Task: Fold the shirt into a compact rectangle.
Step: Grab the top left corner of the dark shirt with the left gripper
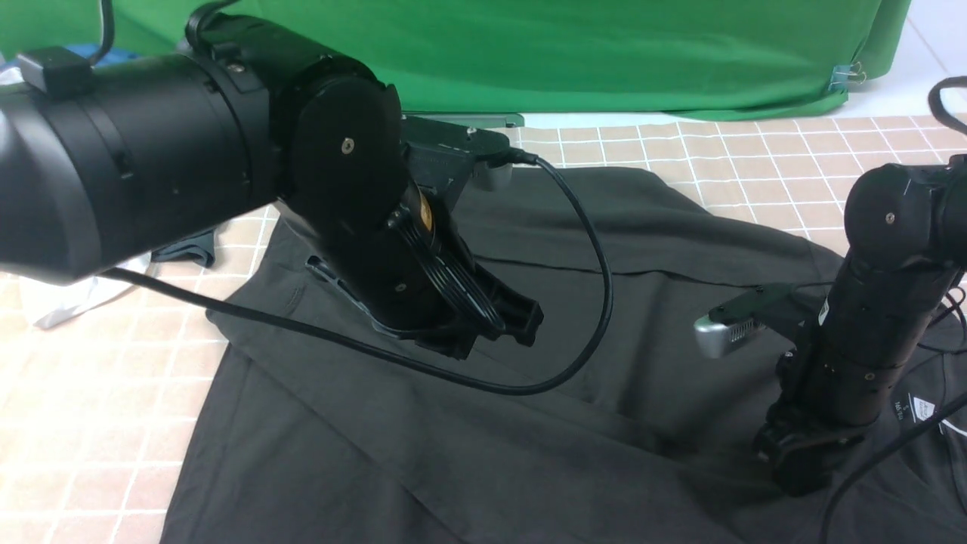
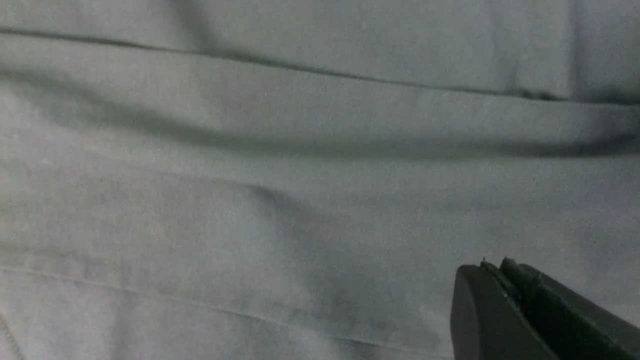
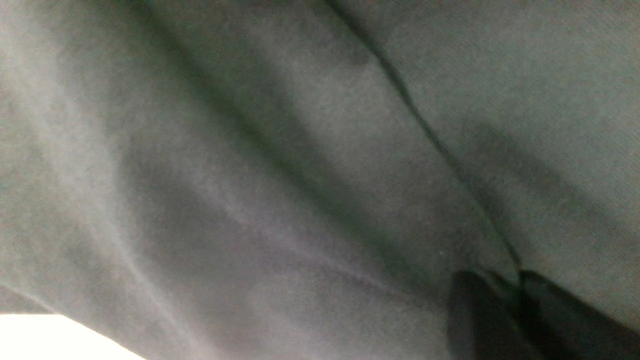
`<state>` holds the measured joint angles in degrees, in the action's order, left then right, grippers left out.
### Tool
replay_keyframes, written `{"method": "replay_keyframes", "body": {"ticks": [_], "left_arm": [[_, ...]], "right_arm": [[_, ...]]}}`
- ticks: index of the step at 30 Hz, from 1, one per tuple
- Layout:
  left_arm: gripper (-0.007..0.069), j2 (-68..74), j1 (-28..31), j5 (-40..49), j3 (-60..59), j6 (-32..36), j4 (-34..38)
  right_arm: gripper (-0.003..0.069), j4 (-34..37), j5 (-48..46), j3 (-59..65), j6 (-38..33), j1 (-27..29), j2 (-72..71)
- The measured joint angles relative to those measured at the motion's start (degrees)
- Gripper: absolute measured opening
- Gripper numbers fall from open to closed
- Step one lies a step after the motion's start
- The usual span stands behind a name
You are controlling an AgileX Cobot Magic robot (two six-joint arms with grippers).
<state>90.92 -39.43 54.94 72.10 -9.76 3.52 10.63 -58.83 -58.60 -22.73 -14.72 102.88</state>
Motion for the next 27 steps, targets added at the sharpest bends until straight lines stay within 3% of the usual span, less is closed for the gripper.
{"method": "replay_keyframes", "body": {"ticks": [3, 19, 23, 27], "left_arm": [[0.0019, 0.05, 0.00, -0.20, 0.00, 0.90, -0.01], [0.0020, 0.05, 0.00, -0.33, 0.00, 1.07, -1.51], [0.0020, 0.05, 0.12, -0.33, 0.00, -0.72, -6.20], [0.0020, 0.05, 1.39, 0.32, 0.00, -1.73, -8.32]], "right_arm": [[0.0051, -0.06, 0.09, -0.79, 0.00, 0.06, -0.19], [0.0057, -5.86, 4.04, -4.47, 4.91, 0.06, -2.79], [0.0128, -6.22, 8.21, -4.47, 6.45, 0.06, -1.95], [0.0246, -6.35, 9.09, -4.47, 7.86, 0.06, -1.83]]}}
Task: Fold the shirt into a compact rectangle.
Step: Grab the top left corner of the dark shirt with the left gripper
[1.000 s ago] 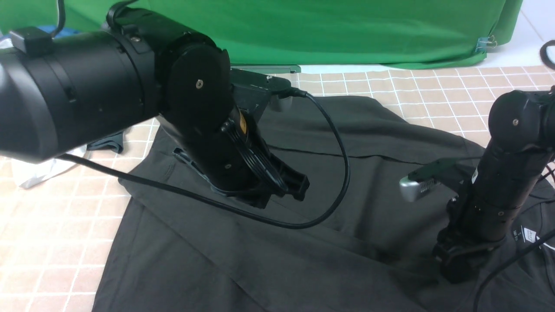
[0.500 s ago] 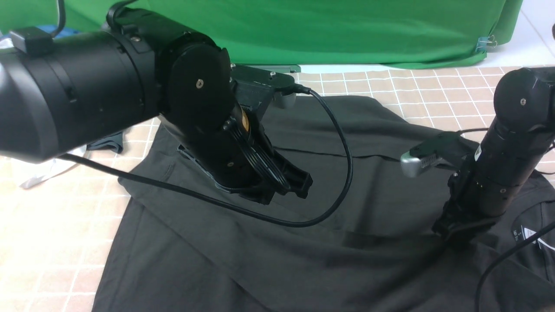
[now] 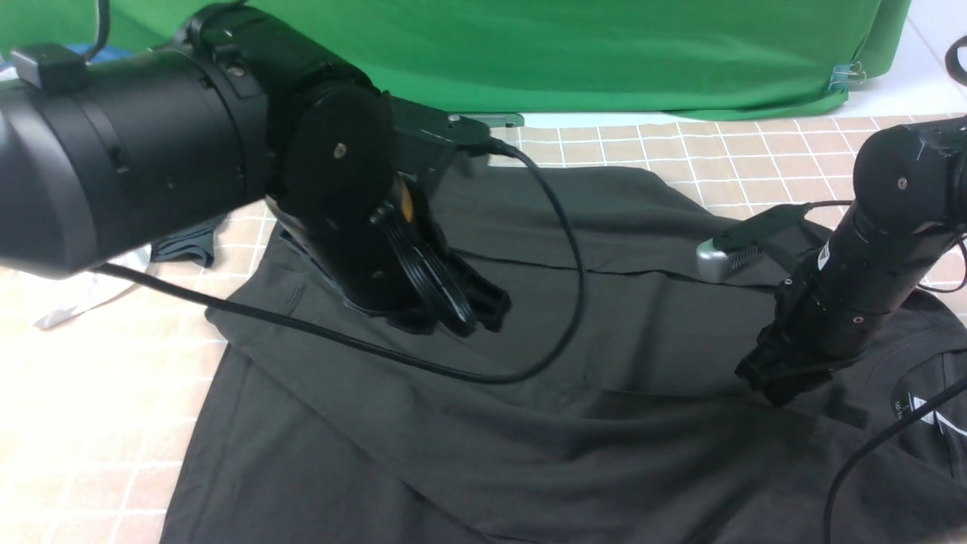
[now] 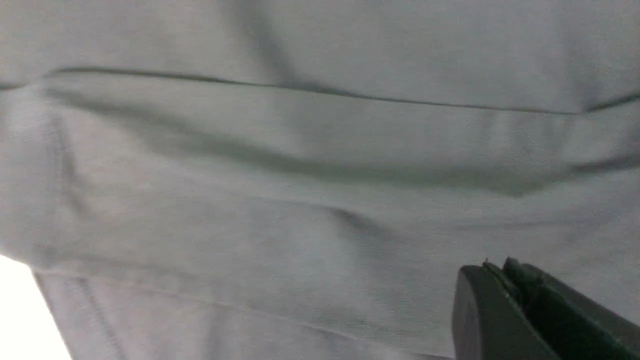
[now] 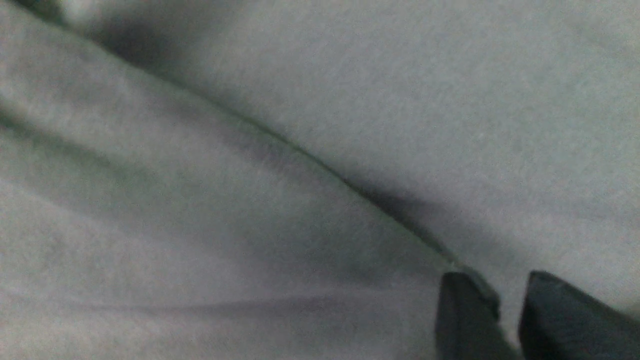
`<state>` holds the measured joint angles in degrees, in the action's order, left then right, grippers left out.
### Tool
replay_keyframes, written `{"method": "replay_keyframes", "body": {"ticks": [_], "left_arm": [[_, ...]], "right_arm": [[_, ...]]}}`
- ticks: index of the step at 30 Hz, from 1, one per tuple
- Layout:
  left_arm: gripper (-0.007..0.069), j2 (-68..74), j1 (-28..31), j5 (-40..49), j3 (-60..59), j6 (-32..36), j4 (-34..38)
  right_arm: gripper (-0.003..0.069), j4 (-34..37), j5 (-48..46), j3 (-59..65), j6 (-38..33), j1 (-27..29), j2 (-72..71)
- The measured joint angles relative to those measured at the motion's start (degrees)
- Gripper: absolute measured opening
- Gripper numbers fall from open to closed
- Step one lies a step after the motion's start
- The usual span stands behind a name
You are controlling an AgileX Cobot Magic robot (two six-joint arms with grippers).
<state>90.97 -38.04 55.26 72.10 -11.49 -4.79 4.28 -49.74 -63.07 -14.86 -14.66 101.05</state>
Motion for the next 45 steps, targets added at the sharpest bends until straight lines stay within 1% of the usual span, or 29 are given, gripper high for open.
{"method": "replay_keyframes", "body": {"ticks": [1, 2, 4, 5, 6, 7, 9, 11, 12, 13, 14, 17, 19, 21, 22, 23, 24, 25, 27, 28, 29, 33, 34, 40, 42, 43, 44, 45], "left_arm": [[0.0020, 0.00, 1.18, 0.15, 0.00, -0.15, -0.38], [0.0020, 0.00, 2.21, 0.06, 0.00, -0.15, -0.45], [0.0020, 0.00, 4.93, -0.74, 0.00, -0.69, -0.38], [0.0020, 0.00, 7.43, -1.80, 0.07, -1.52, 0.07], [0.0020, 0.14, 9.85, -2.47, 0.31, -1.71, 0.79], [0.0020, 0.29, 11.35, -3.08, 0.70, -1.70, 1.32], [0.0020, 1.34, 16.18, -4.31, 2.72, -1.64, 3.17], [0.0020, 3.56, 20.38, -4.98, 6.28, -1.43, 4.17], [0.0020, 4.45, 21.73, -5.11, 7.56, -1.38, 4.31], [0.0020, 5.12, 22.34, -5.23, 8.89, -1.39, 4.36], [0.0020, 8.74, 24.59, -5.49, 12.65, -1.27, 4.49], [0.0024, 15.85, 27.13, -5.71, 19.68, -1.21, 4.49], [0.0053, 21.32, 28.59, -5.02, 24.87, -1.15, 4.38], [0.0102, 26.46, 29.97, -3.31, 29.88, -0.99, 4.31], [0.0108, 26.46, 29.97, -3.31, 29.88, -0.99, 4.31], [0.0170, 30.02, 30.99, -1.82, 33.42, -0.71, 4.31], [0.0215, 31.96, 31.43, -0.99, 35.42, -0.77, 4.31], [0.0281, 34.13, 31.97, -0.17, 38.04, -0.77, 4.31], [0.0340, 36.03, 32.22, 0.31, 39.57, -0.77, 4.79], [0.0405, 37.34, 32.29, 0.45, 40.58, -0.77, 4.79], [0.0448, 38.32, 32.34, 0.45, 41.03, -0.77, 5.60], [0.0566, 40.43, 32.34, 0.69, 41.53, -0.81, 8.36], [0.0582, 40.89, 32.34, 0.60, 41.53, -0.81, 8.96], [0.0564, 42.90, 32.34, -2.10, 41.64, -2.59, 10.45], [0.0521, 43.37, 32.34, -3.29, 41.64, -3.01, 11.43], [0.0515, 43.33, 32.34, -3.29, 41.64, -3.01, 11.55], [0.0456, 43.65, 32.34, -4.11, 41.64, -3.11, 12.47], [0.0417, 43.79, 32.34, -4.37, 41.64, -3.11, 12.95]], "right_arm": [[0.0322, -0.06, 0.12, -0.06, 0.05, 0.00, 0.00], [0.0358, -0.11, -0.11, -0.23, 0.17, 0.00, 0.00], [0.0391, -0.23, -1.41, -0.88, 0.70, 0.00, -0.19], [0.0391, -0.29, -2.87, -1.71, 1.45, 0.00, -0.67], [0.0378, -0.36, -3.90, -2.19, 1.92, 0.00, -1.41], [0.0345, -0.36, -5.11, -2.64, 2.49, 0.00, -2.22], [0.0263, -0.36, -6.33, -3.26, 2.95, 0.00, -4.45], [0.0135, -0.29, -7.17, -3.38, 3.10, 0.00, -8.06], [0.0095, -0.19, -7.32, -3.38, 3.16, 0.00, -9.60], [0.0075, -0.05, -7.44, -3.39, 3.22, 0.00, -10.75], [0.0046, 0.16, -7.49, -3.39, 3.27, 0.00, -13.65], [0.0039, 0.31, -7.49, -3.44, 3.27, 0.00, -17.57], [0.0039, 0.31, -7.42, -3.44, 3.33, 0.00, -19.50], [0.0039, 0.36, -7.42, -3.44, 3.57, 0.00, -20.38], [0.0039, 0.36, -7.42, -3.44, 3.64, 0.00, -20.44], [0.0039, 0.38, -7.44, -3.44, 3.84, 0.00, -20.71], [0.0039, 0.43, -7.44, -3.44, 3.94, 0.00, -20.80], [0.0039, 0.48, -7.44, -3.44, 4.06, 0.00, -20.80], [0.0039, 0.49, -7.44, -3.44, 4.12, 0.00, -20.80], [0.0039, 0.49, -7.38, -3.44, 4.12, 0.00, -20.80], [0.0038, 0.57, -7.38, -3.44, 4.12, 0.00, -20.80], [0.0038, 1.40, -6.45, -3.44, 4.12, 0.00, -20.80], [0.0038, 1.59, -6.25, -3.44, 4.12, 0.00, -20.80], [0.0038, 1.91, -5.83, -3.44, 4.17, 0.00, -20.80], [0.0038, 1.99, -5.83, -3.44, 4.17, 0.00, -20.80], [0.0038, 1.99, -5.83, -3.44, 4.17, 0.00, -20.80], [0.0038, 1.99, -5.69, -3.44, 4.17, 0.00, -20.80], [0.0038, 1.99, -5.69, -3.44, 4.17, 0.00, -20.80]]}}
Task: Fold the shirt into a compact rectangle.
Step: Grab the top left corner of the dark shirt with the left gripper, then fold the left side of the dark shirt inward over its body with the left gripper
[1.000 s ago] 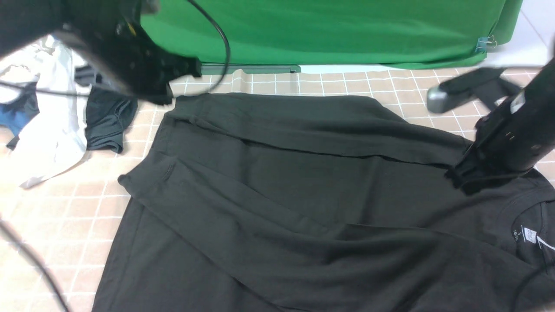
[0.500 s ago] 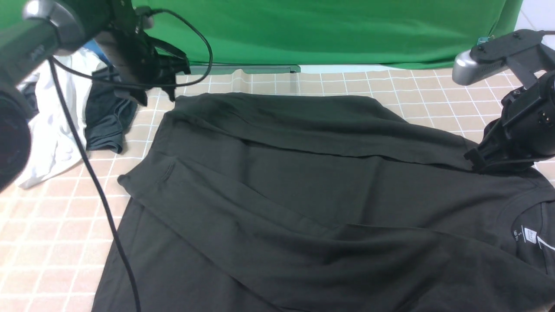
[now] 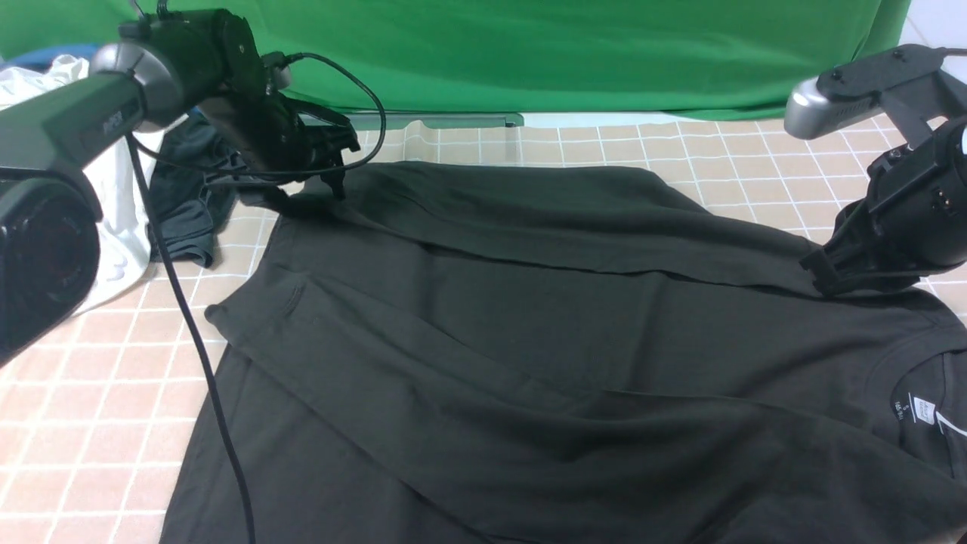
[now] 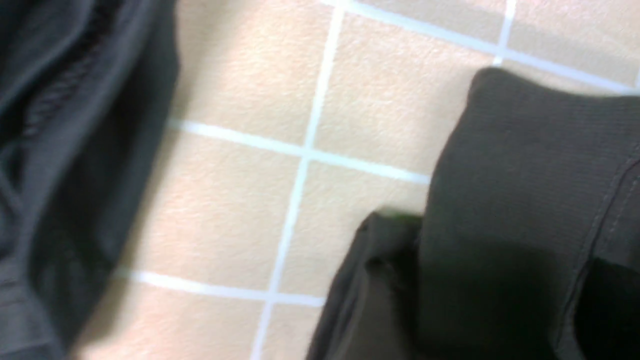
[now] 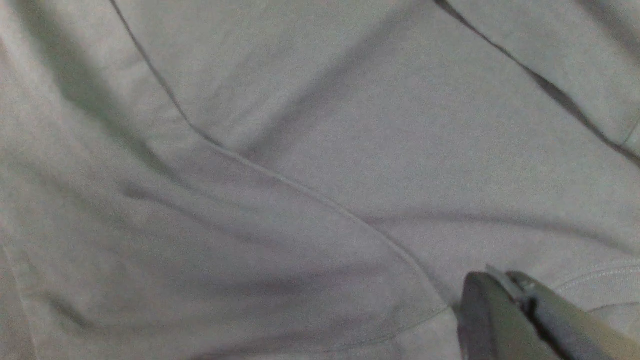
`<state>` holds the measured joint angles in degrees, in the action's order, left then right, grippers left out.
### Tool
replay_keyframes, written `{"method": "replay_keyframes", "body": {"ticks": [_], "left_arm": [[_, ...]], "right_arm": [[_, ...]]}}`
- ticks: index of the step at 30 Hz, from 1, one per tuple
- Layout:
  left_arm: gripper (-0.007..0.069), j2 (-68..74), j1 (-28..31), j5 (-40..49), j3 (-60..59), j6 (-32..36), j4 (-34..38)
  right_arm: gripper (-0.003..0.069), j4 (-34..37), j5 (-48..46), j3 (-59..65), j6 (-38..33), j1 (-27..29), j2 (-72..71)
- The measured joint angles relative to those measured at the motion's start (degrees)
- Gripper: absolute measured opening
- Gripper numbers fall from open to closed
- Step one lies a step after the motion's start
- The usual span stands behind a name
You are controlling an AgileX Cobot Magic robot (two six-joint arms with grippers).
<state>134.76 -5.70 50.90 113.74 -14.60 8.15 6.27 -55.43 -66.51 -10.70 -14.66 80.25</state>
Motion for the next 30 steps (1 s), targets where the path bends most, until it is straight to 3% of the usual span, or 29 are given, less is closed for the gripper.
{"method": "replay_keyframes", "body": {"ticks": [3, 4, 5, 7, 21, 30], "left_arm": [[0.0215, 0.19, 0.00, -0.40, 0.01, 2.04, 0.76], [0.0184, 0.19, 0.00, -0.40, 0.01, 2.41, 0.76], [0.0079, 0.00, 0.00, -0.40, 0.06, 4.30, 0.95], [0.0036, -0.69, 0.00, -0.06, 0.06, 5.45, 1.02], [0.0034, -17.93, -0.28, 16.97, -0.85, 9.25, 1.22], [0.0034, -33.81, -7.23, 18.40, -21.62, 0.53, -10.49]], "right_arm": [[0.0038, 0.00, 0.00, 0.00, 0.06, 0.00, 0.00], [0.0038, 0.00, 0.00, 0.00, 0.06, 0.00, 0.00], [0.0038, 0.00, 0.00, 0.00, 0.01, 0.00, 0.00], [0.0038, 0.00, 0.00, 0.00, 0.01, 0.00, 0.00], [0.0043, 0.00, -0.17, 0.00, -1.55, 0.00, 0.00], [0.0051, 0.02, 0.49, 0.00, -1.60, 0.00, 0.00]]}}
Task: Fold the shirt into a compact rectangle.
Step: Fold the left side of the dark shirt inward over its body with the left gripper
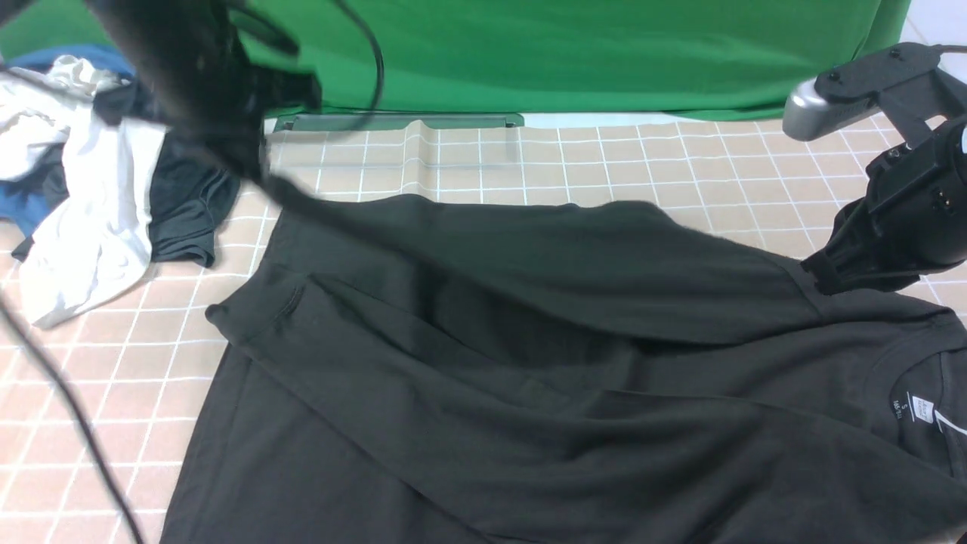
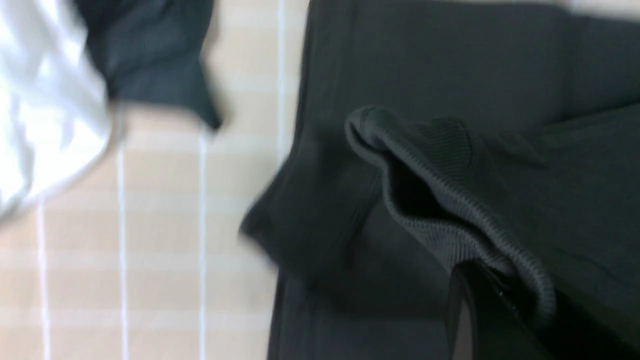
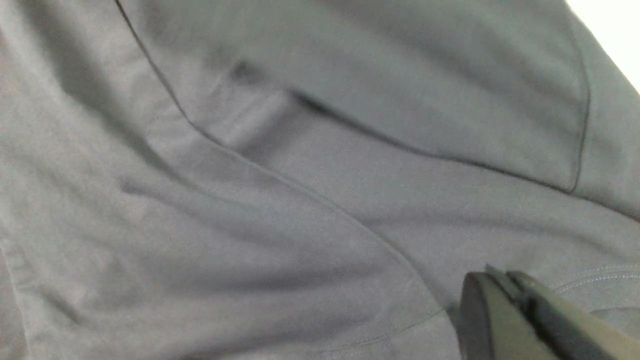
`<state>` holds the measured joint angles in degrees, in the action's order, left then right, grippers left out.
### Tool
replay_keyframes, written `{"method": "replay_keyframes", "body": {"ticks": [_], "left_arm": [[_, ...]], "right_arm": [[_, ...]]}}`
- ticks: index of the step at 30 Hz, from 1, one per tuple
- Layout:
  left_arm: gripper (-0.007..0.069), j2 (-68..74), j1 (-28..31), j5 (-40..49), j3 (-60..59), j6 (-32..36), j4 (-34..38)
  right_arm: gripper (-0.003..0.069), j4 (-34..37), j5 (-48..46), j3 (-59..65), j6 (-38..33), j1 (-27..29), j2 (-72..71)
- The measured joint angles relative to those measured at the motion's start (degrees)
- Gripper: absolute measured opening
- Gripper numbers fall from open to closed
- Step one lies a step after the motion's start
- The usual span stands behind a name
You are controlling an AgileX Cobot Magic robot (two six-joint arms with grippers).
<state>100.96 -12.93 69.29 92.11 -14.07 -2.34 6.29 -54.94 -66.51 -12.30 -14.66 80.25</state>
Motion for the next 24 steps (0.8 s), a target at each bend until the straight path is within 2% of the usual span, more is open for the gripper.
{"method": "replay_keyframes", "body": {"ticks": [7, 15, 17, 19, 21, 24], "left_arm": [[0.0034, -9.34, -2.68, -4.81, -19.50, -8.96, -4.60], [0.0044, -10.88, -2.68, -11.46, -33.50, -9.40, 0.49], [0.0078, -10.88, -2.68, -12.20, -34.83, -7.94, 1.98], [0.0144, -10.88, -2.68, -12.36, -35.42, -6.72, 2.82], [0.0235, -10.93, -2.68, -12.36, -35.54, -5.87, 2.34], [0.0380, -11.14, -2.68, -11.09, -35.48, -5.00, -2.21]], "right_arm": [[0.0057, 0.00, 1.56, 0.00, -0.05, 0.00, 0.00], [0.0069, 0.01, 1.97, 0.00, -1.37, 0.00, 0.00], [0.0071, 0.01, 2.33, 0.00, -1.38, 0.00, 0.00], [0.0071, 0.01, 2.72, 0.00, -1.38, 0.00, 0.00], [0.0071, -0.05, 2.73, 0.00, -1.38, 0.00, 0.00], [0.0071, -0.10, 2.13, 0.00, -1.38, 0.00, 0.00]]}}
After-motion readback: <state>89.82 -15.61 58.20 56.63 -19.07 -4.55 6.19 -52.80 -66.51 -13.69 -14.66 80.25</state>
